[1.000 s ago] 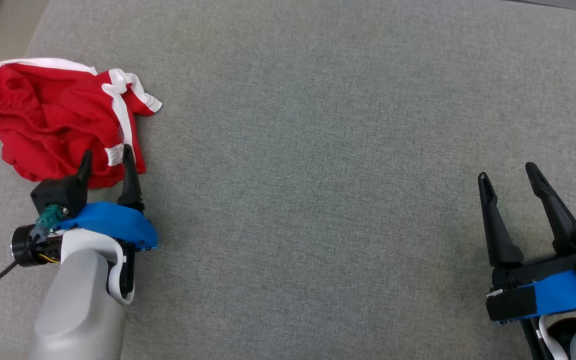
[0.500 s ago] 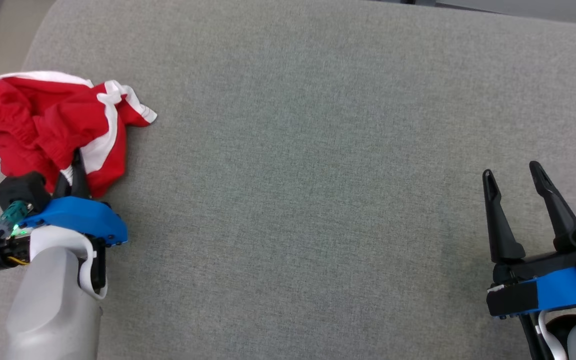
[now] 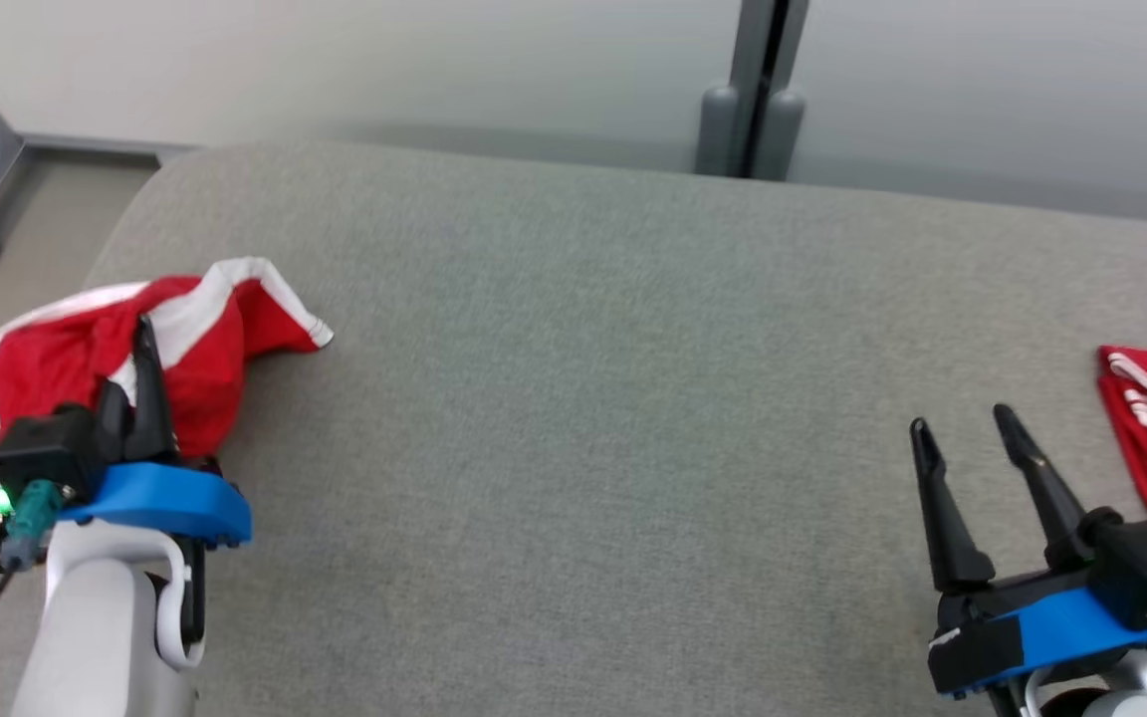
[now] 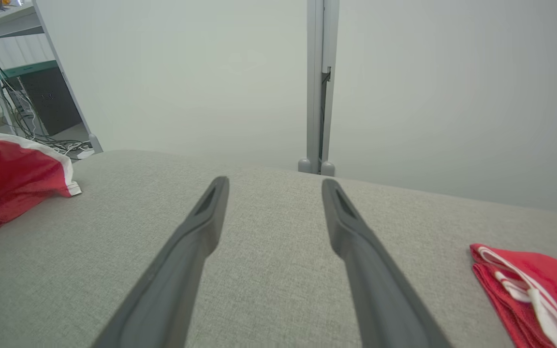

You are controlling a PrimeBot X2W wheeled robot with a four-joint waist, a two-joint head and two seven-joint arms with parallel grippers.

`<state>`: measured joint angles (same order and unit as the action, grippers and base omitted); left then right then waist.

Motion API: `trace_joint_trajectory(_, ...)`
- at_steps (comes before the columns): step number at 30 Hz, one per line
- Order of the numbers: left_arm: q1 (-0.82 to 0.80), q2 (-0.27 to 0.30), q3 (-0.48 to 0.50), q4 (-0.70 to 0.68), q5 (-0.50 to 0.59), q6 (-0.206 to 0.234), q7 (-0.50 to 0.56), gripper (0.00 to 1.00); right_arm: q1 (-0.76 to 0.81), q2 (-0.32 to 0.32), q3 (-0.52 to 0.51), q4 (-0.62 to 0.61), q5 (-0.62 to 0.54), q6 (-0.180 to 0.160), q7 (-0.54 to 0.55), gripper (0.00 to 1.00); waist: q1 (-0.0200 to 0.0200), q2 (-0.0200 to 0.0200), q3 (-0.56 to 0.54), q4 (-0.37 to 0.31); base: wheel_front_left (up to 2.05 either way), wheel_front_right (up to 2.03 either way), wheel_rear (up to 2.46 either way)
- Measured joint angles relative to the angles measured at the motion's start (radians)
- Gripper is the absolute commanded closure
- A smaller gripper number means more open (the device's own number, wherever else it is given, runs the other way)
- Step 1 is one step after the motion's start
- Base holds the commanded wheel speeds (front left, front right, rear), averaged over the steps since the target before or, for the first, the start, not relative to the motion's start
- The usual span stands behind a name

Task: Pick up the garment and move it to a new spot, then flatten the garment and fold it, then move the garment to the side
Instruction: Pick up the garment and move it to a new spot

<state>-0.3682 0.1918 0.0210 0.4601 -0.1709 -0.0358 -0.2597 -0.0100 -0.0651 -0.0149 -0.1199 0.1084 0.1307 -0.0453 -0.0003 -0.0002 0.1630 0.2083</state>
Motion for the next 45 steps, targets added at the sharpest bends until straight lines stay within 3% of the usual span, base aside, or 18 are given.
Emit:
trace_joint_trajectory(8,0.151,-0.021,-0.076,-0.206,0.031,0.003,0.103,1.00,0.040,0.010,0.014,0.025,0.018,0.000,-0.014,0.00,0.0001,0.0000,-0.076,-0.086,0.00,0.00,0.00)
trace_joint_trajectory(14,0.213,-0.067,-0.181,-0.297,0.026,-0.037,0.180,1.00,0.046,0.012,-0.001,0.018,0.025,0.000,-0.017,0.00,0.0002,-0.0001,-0.067,-0.189,0.00,0.00,0.00)
trace_joint_trajectory(26,0.091,-0.126,-0.488,-0.234,0.013,-0.088,0.210,1.00,0.001,0.014,-0.005,0.051,0.064,0.000,-0.059,0.00,0.0005,0.0003,0.044,-0.415,0.00,0.00,0.00)
trace_joint_trajectory(35,0.026,-0.138,-0.672,-0.078,-0.071,-0.093,0.176,1.00,-0.022,0.014,0.016,0.116,0.116,0.000,-0.115,0.00,0.0004,0.0003,0.090,-0.501,0.00,0.00,0.00)
trace_joint_trajectory(36,0.017,-0.138,-0.682,-0.059,-0.073,-0.093,0.168,0.77,-0.027,0.014,0.017,0.123,0.114,0.000,-0.116,0.00,0.0004,0.0004,0.091,-0.503,0.00,0.00,0.00)
trace_joint_trajectory(38,0.000,-0.138,-0.690,-0.036,-0.077,-0.093,0.137,0.00,-0.028,0.014,0.014,0.135,0.113,0.000,-0.123,0.00,0.0005,0.0004,0.092,-0.502,0.00,0.00,0.00)
trace_joint_trajectory(45,-0.023,-0.140,-0.698,-0.026,-0.083,-0.064,0.061,0.00,-0.029,0.014,-0.011,0.151,0.090,0.000,-0.124,0.00,0.0003,0.0004,0.045,-0.435,0.00,0.00,0.00)
